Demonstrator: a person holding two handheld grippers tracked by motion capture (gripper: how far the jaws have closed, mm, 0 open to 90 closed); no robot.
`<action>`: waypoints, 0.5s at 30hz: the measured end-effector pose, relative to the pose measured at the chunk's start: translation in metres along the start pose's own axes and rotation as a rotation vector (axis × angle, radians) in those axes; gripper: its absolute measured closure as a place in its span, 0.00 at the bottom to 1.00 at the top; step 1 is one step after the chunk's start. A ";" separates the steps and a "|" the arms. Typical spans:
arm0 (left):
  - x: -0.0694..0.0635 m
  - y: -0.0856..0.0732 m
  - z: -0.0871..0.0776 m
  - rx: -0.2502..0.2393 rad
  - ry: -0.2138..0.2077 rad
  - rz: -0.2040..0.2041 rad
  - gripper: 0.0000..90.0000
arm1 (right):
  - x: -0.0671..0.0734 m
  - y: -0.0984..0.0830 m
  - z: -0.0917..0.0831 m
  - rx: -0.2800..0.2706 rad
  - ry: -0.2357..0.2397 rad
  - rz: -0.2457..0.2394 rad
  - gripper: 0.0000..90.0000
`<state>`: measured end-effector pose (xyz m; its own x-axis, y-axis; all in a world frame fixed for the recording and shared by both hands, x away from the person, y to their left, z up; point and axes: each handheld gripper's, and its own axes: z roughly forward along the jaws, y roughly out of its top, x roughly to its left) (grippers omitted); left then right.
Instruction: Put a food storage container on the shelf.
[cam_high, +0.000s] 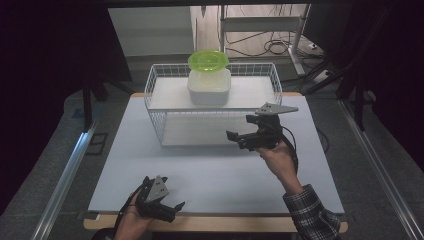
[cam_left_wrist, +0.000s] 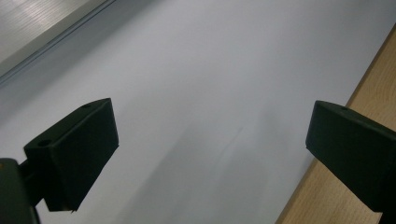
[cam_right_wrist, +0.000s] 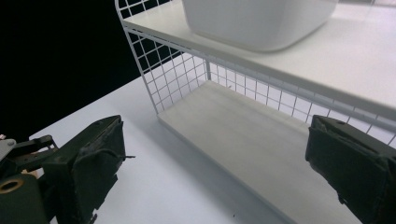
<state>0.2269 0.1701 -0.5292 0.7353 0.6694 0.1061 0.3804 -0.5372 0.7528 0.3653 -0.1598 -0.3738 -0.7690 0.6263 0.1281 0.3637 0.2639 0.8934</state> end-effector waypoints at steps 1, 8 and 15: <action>0.000 0.000 0.000 0.001 0.000 0.001 0.03 | -0.001 -0.003 -0.001 -0.002 -0.003 0.004 0.06; -0.001 0.000 0.000 0.005 -0.006 0.004 0.03 | -0.002 -0.023 0.000 0.019 -0.008 0.019 0.05; 0.000 0.000 0.000 0.001 -0.008 0.002 0.03 | 0.000 -0.043 -0.001 0.053 -0.023 -0.008 0.04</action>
<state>0.2264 0.1701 -0.5291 0.7405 0.6643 0.1018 0.3798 -0.5387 0.7521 0.3490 -0.1718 -0.4114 -0.7602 0.6402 0.1107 0.3851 0.3067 0.8704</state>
